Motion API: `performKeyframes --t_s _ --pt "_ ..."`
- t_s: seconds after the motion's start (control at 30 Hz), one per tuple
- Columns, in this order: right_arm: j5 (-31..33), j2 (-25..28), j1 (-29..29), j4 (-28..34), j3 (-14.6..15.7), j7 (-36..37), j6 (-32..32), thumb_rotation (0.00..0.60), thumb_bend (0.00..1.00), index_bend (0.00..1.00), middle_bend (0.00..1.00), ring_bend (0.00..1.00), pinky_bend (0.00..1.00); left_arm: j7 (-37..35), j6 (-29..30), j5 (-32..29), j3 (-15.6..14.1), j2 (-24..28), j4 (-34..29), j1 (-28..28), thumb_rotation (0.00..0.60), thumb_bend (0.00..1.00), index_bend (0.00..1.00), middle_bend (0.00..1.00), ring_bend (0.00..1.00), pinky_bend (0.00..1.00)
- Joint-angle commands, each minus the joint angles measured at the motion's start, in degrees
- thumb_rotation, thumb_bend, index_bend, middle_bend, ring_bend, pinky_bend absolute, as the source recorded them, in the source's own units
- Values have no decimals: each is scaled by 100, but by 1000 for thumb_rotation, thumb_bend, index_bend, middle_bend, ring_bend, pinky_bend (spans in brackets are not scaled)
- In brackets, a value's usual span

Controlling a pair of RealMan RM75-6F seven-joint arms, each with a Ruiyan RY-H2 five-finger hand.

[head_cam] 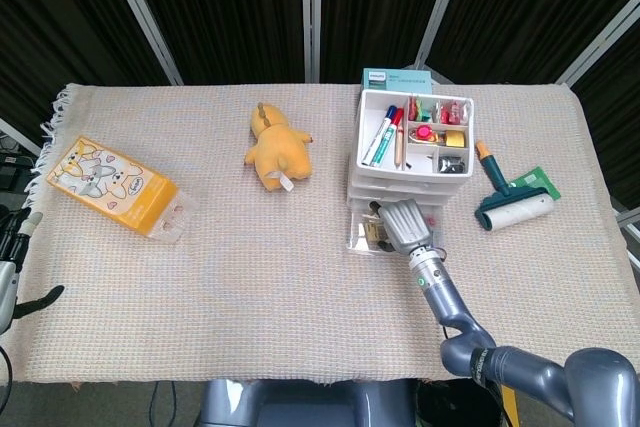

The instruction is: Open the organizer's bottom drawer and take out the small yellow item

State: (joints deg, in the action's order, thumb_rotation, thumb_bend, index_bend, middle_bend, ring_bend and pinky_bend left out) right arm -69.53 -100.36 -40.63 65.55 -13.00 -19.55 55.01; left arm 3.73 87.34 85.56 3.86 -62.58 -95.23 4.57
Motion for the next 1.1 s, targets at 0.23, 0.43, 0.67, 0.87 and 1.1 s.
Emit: performKeyframes --t_s 0.23,0.43,0.67,0.87,1.1 --pt "187 15 -75 40 4 -167 -123 600 0 421 1000 1000 736 -14 -27 1 -6 4 2 17 600 21 0 0 0 0" --pt "250 -25 -75 -52 55 -154 -174 600 0 407 1000 1000 736 -24 -23 15 -13 6 3 19 600 21 0 0 0 0" --pt "238 -54 -42 -146 138 -53 -194 600 0 371 1000 1000 735 -19 -23 29 -22 7 -1 22 600 21 0 0 0 0" --pt "313 10 -36 -89 164 -125 -253 600 0 357 1000 1000 734 -5 -16 50 -30 4 -11 24 600 21 0 0 0 0" --pt "354 176 -80 135 169 -253 -312 600 0 306 1000 1000 731 -20 -5 61 -37 13 -21 21 600 21 0 0 0 0"
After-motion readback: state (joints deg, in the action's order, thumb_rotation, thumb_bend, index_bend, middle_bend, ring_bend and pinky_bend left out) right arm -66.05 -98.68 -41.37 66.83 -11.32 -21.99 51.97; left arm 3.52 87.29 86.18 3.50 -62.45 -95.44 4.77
